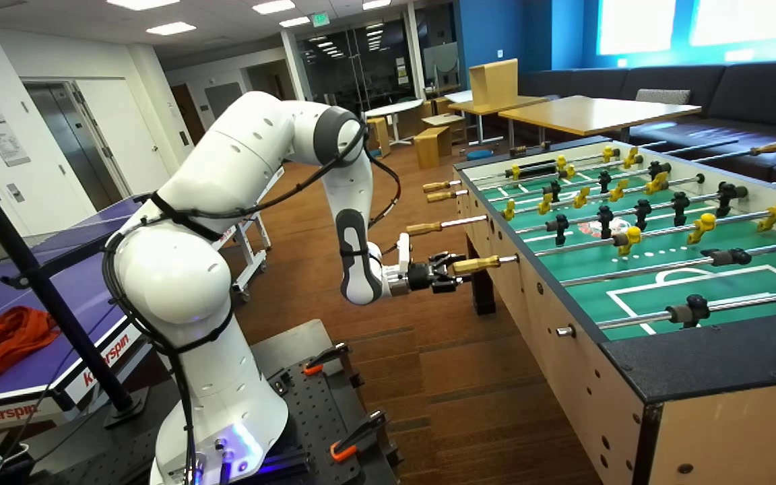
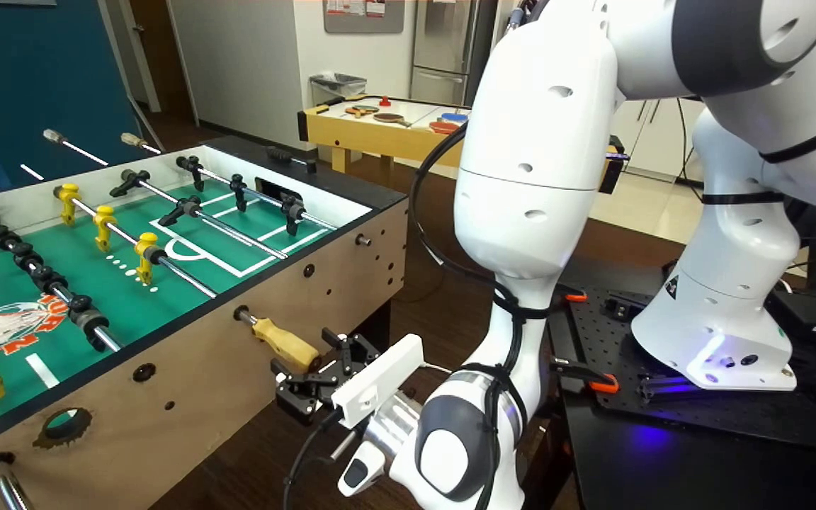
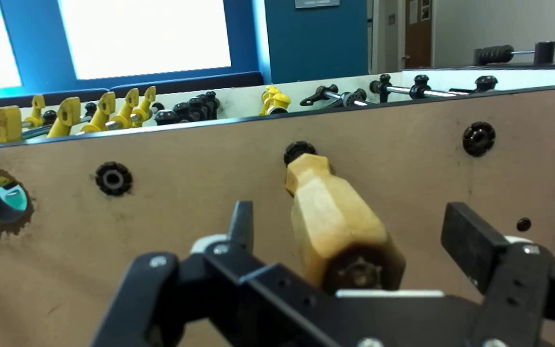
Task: Rotate the third rod backwards
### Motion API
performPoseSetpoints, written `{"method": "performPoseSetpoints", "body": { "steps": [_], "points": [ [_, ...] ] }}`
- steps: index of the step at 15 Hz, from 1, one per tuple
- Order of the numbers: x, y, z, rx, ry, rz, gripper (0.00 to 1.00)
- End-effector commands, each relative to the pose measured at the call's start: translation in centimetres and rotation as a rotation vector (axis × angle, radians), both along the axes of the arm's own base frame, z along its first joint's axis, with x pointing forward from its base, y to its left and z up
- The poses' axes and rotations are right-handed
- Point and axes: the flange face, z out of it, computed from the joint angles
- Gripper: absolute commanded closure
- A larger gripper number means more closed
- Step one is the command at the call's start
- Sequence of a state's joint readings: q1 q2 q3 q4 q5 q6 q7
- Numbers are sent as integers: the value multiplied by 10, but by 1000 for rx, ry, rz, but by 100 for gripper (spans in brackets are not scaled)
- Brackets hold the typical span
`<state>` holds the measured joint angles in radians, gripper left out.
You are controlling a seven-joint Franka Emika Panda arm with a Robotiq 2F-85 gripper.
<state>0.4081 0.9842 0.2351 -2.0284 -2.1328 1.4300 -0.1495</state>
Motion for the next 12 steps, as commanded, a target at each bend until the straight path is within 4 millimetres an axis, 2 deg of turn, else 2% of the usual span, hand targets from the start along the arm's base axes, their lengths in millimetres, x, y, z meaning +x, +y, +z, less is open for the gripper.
{"method": "performPoseSetpoints", "body": {
  "steps": [1,9,11,12],
  "points": [
    [7,9,-2,15,24,-35,0],
    [9,15,-1,24,16,-57,0],
    [9,17,0,25,13,-57,26],
    [9,18,0,24,12,-57,35]
  ]
}}
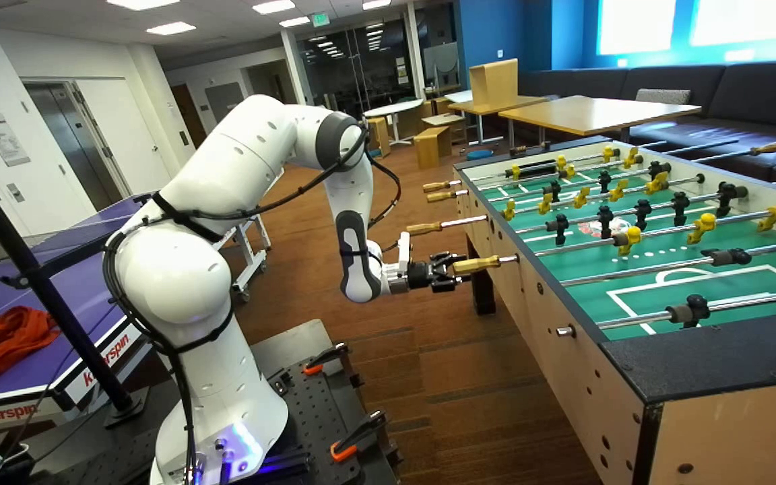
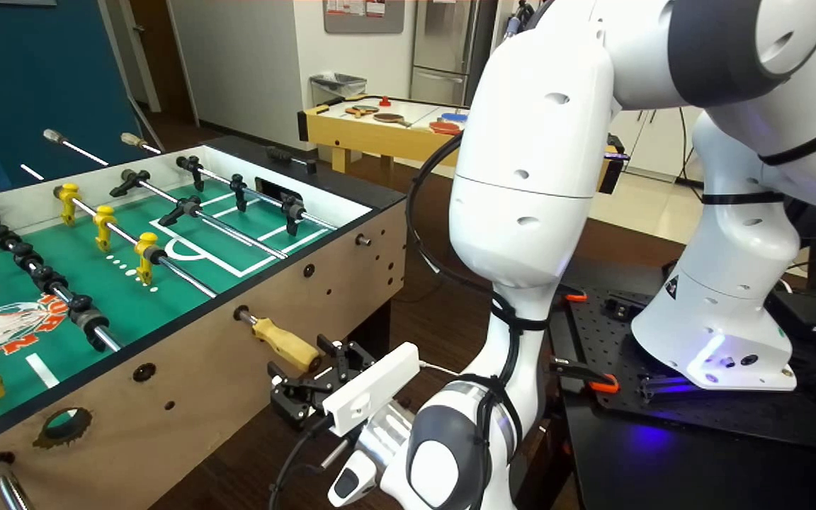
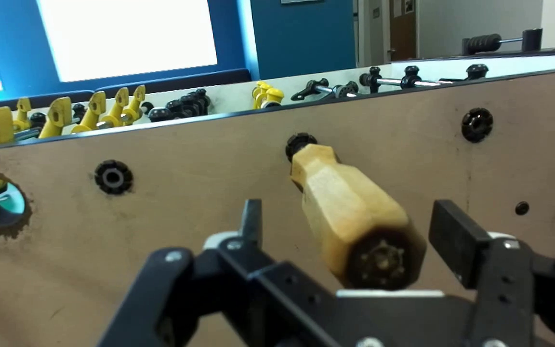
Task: Rotate the third rod backwards
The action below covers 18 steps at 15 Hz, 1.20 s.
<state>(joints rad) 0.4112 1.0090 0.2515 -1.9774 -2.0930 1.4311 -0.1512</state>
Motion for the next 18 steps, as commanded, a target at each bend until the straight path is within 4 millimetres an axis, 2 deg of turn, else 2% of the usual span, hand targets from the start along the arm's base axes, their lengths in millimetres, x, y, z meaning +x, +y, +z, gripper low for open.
{"method": "performPoseSetpoints", "body": {
  "steps": [1,6,10,18],
  "points": [
    [4,7,3,-5,14,-20,42],
    [2,7,2,-1,10,-28,81],
    [-1,7,0,60,-68,-47,83],
    [-6,11,-12,362,-318,-86,83]
  ]
}}
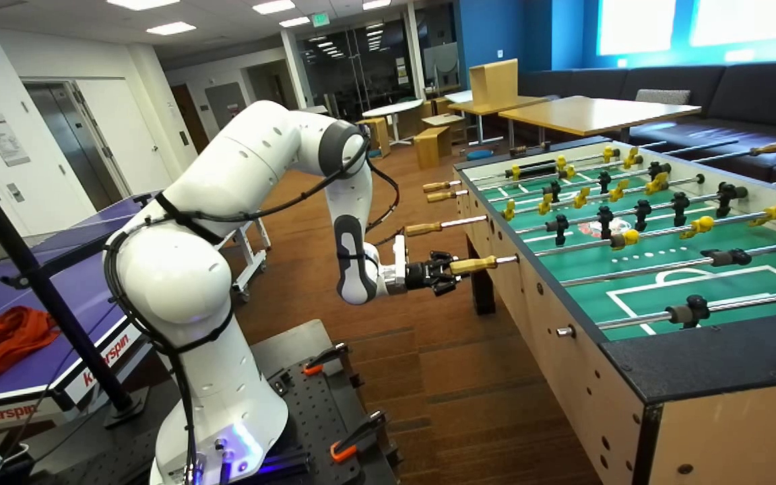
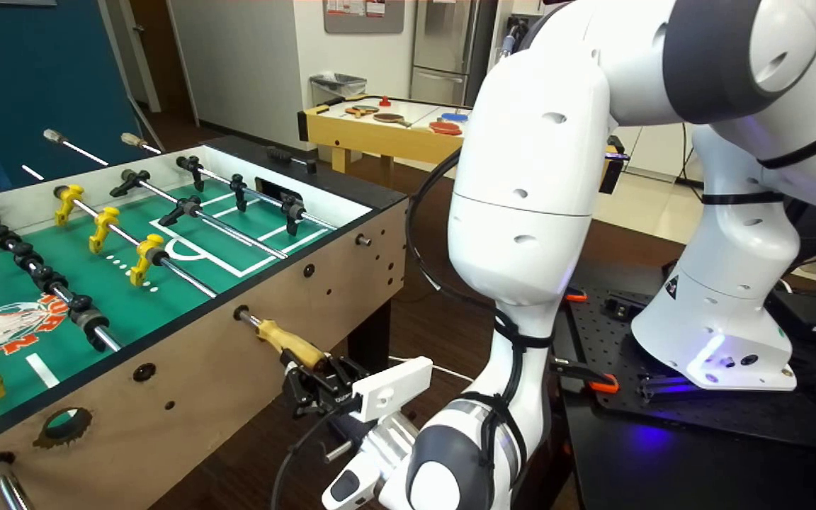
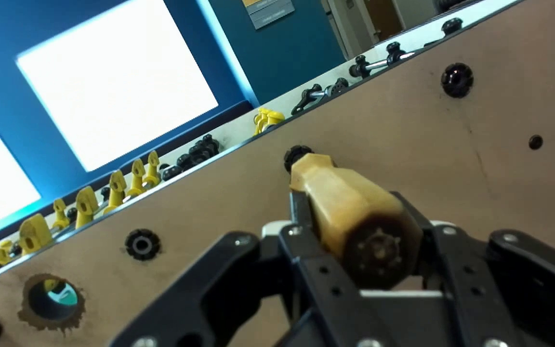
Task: Rotate the third rod backwards
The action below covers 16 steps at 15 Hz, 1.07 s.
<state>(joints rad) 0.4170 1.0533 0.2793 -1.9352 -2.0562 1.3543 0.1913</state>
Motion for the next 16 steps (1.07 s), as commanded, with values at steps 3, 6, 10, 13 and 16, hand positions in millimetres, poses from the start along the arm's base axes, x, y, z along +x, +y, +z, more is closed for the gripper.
{"method": "performPoseSetpoints", "body": {
  "steps": [3,6,10,13,16],
  "points": [
    [1,1,-7,202,-181,-87,83],
    [4,1,-6,304,-271,-114,83],
    [6,14,-3,300,-238,-47,58],
    [6,14,-3,300,-238,-47,83],
    [7,8,-6,442,-353,-63,83]
  ]
}}
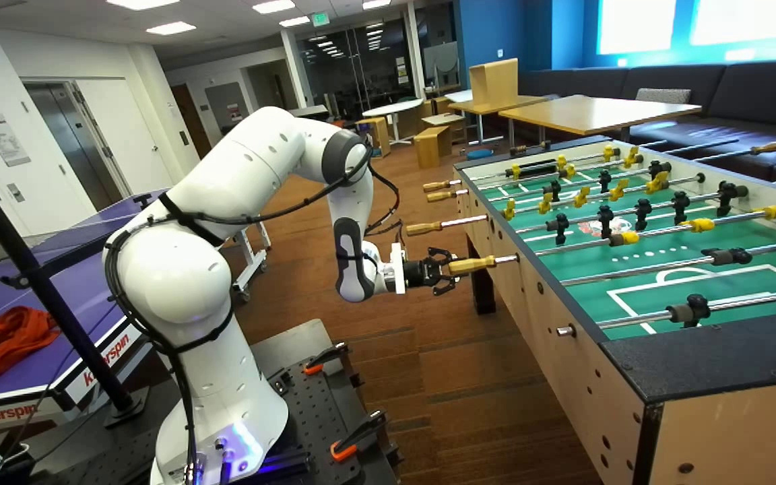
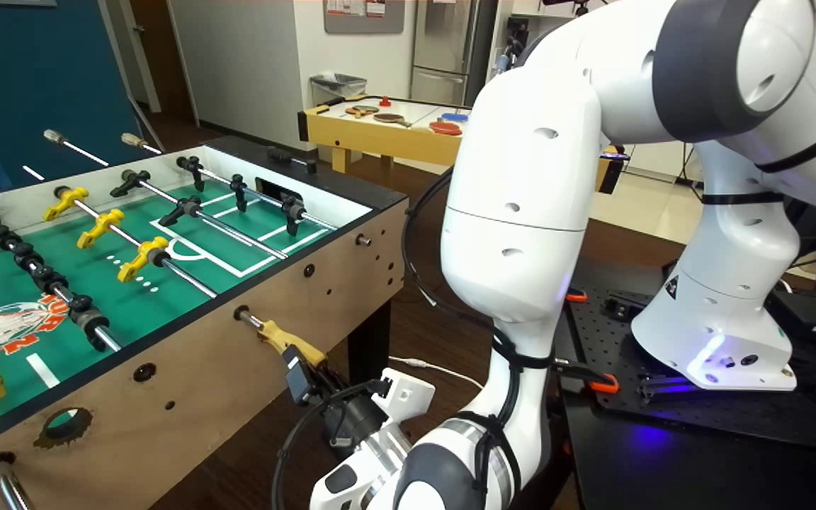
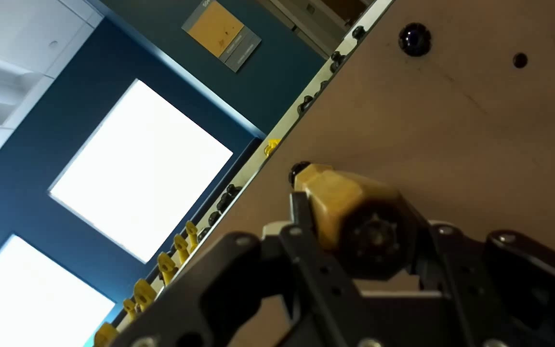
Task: Rotate the third rod backwards
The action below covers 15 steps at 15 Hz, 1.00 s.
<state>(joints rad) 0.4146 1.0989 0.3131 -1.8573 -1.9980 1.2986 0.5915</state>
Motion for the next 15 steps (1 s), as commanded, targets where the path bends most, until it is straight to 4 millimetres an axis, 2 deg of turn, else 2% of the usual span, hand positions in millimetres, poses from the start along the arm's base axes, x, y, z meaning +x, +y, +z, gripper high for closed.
{"method": "performPoseSetpoints", "body": {
  "steps": [1,5,11,15],
  "points": [
    [1,-5,-6,154,-116,-19,83],
    [1,-13,-10,332,-248,-8,83],
    [7,-24,-5,593,-457,-3,83],
    [9,-15,-10,769,-576,13,83]
  ]
}}
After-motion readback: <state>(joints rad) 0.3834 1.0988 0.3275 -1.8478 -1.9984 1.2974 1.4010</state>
